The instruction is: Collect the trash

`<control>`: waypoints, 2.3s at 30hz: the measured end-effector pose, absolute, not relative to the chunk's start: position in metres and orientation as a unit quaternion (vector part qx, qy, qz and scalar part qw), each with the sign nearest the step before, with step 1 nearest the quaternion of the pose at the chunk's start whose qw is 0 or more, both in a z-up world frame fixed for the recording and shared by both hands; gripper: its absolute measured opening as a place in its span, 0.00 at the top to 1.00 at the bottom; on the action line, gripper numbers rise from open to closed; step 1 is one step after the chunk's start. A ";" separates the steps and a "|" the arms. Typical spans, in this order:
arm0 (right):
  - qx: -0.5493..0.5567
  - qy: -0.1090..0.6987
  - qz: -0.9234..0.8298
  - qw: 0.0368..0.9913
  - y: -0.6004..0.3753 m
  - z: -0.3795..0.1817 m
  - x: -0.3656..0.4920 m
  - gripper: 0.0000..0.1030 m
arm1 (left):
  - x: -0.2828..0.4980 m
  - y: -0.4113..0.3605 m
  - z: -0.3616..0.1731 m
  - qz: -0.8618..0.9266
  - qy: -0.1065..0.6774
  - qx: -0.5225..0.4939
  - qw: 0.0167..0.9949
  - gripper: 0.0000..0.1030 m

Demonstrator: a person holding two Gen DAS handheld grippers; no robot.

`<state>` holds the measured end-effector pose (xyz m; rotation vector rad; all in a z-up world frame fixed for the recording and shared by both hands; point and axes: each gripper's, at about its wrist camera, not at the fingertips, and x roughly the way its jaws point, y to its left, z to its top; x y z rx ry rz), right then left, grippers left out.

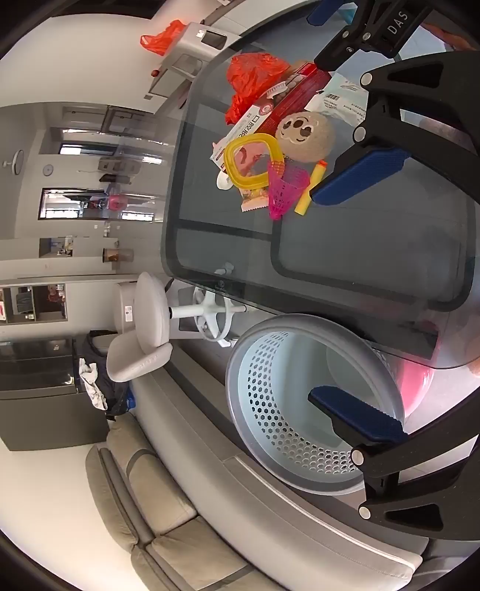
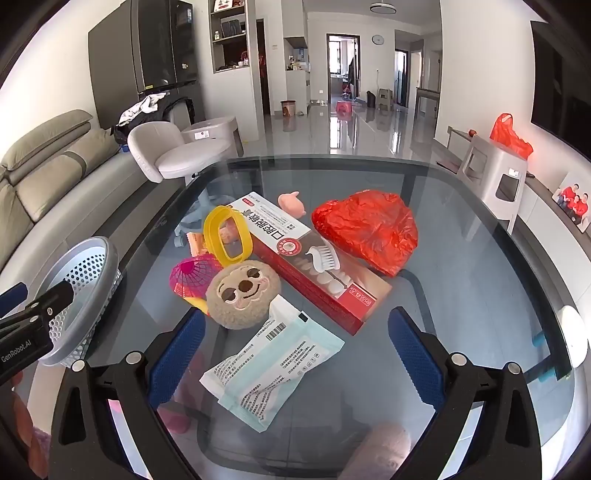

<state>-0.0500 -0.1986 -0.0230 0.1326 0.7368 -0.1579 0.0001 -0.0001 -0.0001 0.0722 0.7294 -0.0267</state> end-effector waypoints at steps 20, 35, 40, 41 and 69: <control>0.061 0.359 -0.080 0.928 -0.199 -0.022 -0.050 0.08 | 0.001 0.000 0.000 -0.011 0.356 0.039 0.934 0.06; 0.061 0.359 -0.079 0.928 -0.199 -0.021 -0.050 0.08 | -0.001 0.008 0.002 -0.010 0.355 0.041 0.934 0.06; 0.061 0.358 -0.079 0.928 -0.200 -0.020 -0.051 0.08 | 0.002 0.003 -0.006 -0.012 0.359 0.042 0.932 0.06; 0.060 0.358 -0.080 0.928 -0.200 -0.020 -0.051 0.08 | 0.002 0.003 -0.006 -0.012 0.358 0.041 0.933 0.06; 0.061 0.357 -0.080 0.929 -0.202 -0.019 -0.051 0.08 | 0.001 0.002 -0.005 -0.010 0.359 0.045 0.932 0.06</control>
